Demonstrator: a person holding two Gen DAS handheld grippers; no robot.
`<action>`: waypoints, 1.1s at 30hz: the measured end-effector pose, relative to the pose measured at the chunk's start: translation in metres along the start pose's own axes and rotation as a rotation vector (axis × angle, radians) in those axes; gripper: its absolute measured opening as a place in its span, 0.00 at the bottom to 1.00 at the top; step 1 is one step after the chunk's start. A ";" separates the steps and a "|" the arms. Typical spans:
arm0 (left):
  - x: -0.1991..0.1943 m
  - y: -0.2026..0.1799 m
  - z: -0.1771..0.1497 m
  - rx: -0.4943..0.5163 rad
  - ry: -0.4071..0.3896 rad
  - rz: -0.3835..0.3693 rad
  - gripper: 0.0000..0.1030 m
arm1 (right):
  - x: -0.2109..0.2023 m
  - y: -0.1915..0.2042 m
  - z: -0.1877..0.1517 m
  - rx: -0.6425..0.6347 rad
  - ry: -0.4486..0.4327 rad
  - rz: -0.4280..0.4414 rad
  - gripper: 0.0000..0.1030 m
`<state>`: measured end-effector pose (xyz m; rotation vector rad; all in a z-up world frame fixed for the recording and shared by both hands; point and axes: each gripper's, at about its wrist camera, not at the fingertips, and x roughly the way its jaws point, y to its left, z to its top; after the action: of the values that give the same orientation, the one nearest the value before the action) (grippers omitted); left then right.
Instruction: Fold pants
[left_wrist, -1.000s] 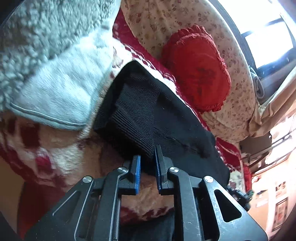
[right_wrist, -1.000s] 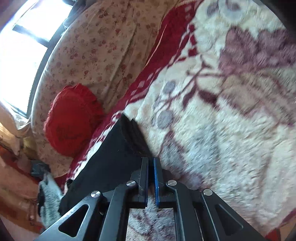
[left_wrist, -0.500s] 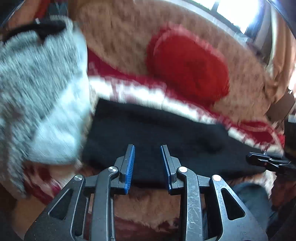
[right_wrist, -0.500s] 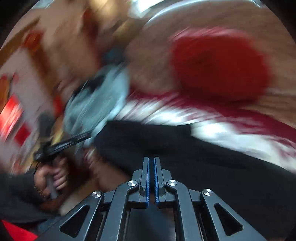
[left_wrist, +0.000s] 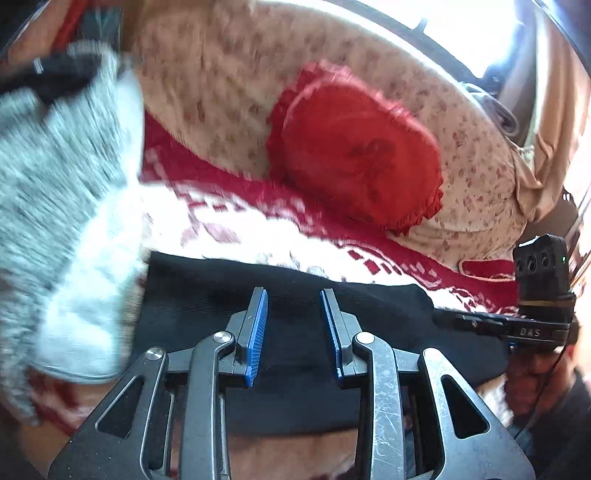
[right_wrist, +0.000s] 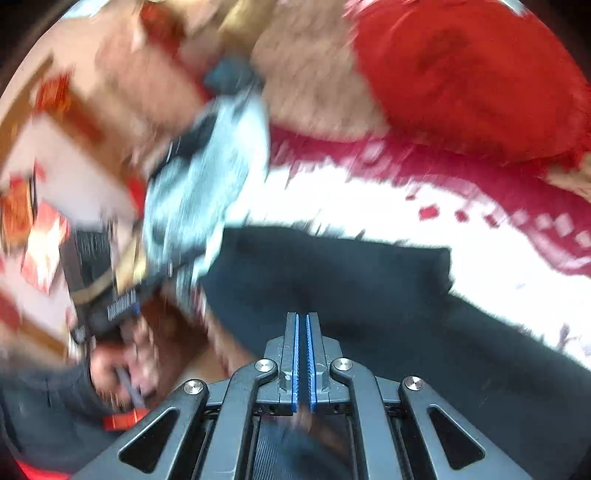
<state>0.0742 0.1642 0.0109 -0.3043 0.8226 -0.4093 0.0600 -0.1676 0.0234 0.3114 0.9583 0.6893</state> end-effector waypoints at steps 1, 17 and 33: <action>0.009 0.005 -0.003 -0.024 0.041 0.022 0.27 | 0.006 -0.005 0.005 0.027 -0.024 -0.007 0.03; 0.036 0.024 -0.015 -0.095 0.081 0.011 0.22 | -0.007 -0.050 -0.026 0.222 -0.121 -0.058 0.02; 0.038 -0.041 -0.050 0.073 0.110 -0.012 0.24 | -0.166 -0.168 -0.177 0.653 -0.523 -0.165 0.00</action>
<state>0.0498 0.1056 -0.0290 -0.2206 0.9114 -0.4699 -0.0845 -0.4127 -0.0574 0.9273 0.6683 0.1054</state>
